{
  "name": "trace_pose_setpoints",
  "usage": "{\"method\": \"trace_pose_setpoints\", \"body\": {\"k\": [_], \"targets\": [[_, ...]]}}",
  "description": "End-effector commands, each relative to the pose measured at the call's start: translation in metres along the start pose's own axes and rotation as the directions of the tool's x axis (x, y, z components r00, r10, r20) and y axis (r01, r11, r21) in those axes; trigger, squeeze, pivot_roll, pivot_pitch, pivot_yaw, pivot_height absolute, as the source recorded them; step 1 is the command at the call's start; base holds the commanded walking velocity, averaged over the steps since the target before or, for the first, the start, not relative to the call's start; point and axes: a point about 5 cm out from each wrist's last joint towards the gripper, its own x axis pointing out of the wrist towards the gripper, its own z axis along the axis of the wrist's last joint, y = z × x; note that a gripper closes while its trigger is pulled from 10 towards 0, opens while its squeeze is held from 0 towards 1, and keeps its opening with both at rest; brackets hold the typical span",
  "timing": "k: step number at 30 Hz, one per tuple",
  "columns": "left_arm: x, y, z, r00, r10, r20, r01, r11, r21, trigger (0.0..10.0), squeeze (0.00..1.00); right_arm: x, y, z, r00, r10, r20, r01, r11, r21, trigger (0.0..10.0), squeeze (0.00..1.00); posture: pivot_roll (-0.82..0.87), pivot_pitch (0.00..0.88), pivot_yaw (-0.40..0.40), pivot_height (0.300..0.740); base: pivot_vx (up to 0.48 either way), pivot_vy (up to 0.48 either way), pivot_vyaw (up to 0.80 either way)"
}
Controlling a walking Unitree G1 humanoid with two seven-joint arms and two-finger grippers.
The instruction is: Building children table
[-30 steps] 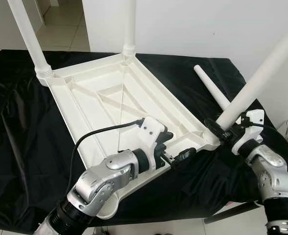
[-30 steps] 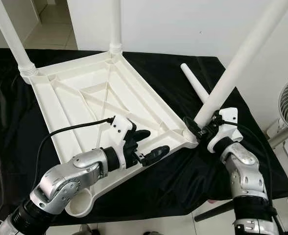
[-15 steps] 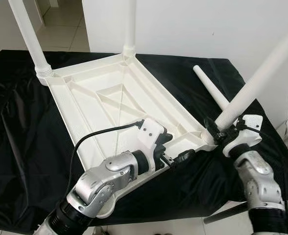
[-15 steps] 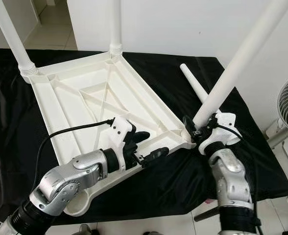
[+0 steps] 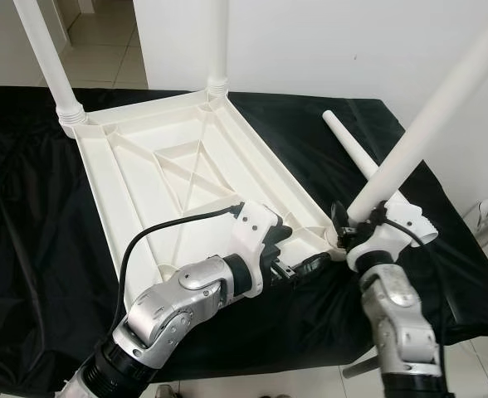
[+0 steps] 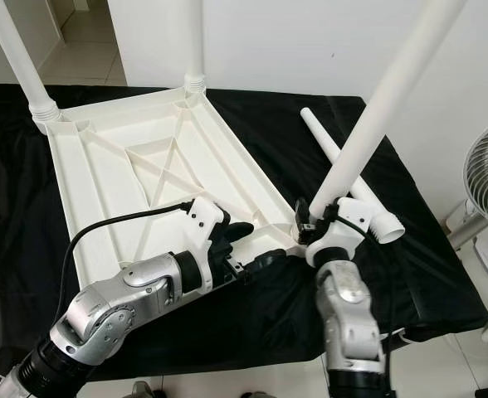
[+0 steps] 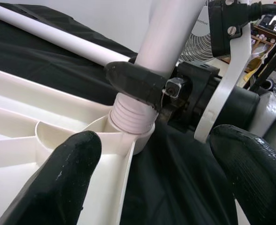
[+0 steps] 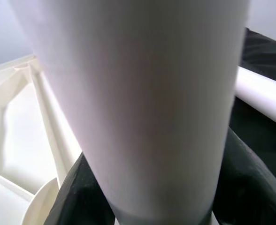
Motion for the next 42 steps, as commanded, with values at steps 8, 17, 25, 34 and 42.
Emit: {"method": "trace_pose_setpoints", "body": {"k": [8, 17, 25, 34, 42], "targets": [[0.001, -0.004, 0.0, 0.992, -0.123, -0.002, 0.123, 0.992, 0.014, 10.0, 0.0, -0.014, 0.018, -0.011, 0.993, -0.096, -0.071, 0.097, 0.995, 0.015, 10.0, 0.0, 0.01, 0.096, -0.041, 0.74, 0.0, 0.0, 0.0], [0.001, 0.0, 0.001, 0.995, -0.103, 0.007, 0.103, 0.995, 0.018, 10.0, 0.0, -0.012, 0.013, -0.013, 0.988, -0.126, -0.084, 0.127, 0.992, 0.011, 10.0, 1.0, 0.01, 0.104, -0.041, 0.74, 0.0, 0.0, 0.0], [0.003, 0.002, 0.001, 0.996, -0.089, 0.012, 0.089, 0.996, 0.023, 10.0, 0.0, -0.001, 0.004, -0.007, 0.997, -0.034, -0.071, 0.036, 0.999, 0.033, 10.0, 1.0, 0.01, 0.103, -0.044, 0.74, 0.0, 0.0, 0.0], [0.005, 0.012, -0.003, 1.0, -0.019, 0.014, 0.018, 0.997, 0.068, 10.0, 0.0, 0.009, -0.005, 0.002, 0.99, 0.135, -0.047, -0.136, 0.99, -0.022, 10.0, 0.0, 0.01, 0.101, -0.046, 0.74, 0.0, 0.0, 0.0], [0.006, 0.021, -0.013, 0.998, 0.057, -0.014, -0.055, 0.989, 0.135, 10.0, 0.0, 0.011, -0.01, 0.003, 0.959, 0.276, -0.069, -0.279, 0.96, -0.035, 10.0, 0.0, 0.01, 0.103, -0.043, 0.74, 0.0, 0.0, 0.0]]}}
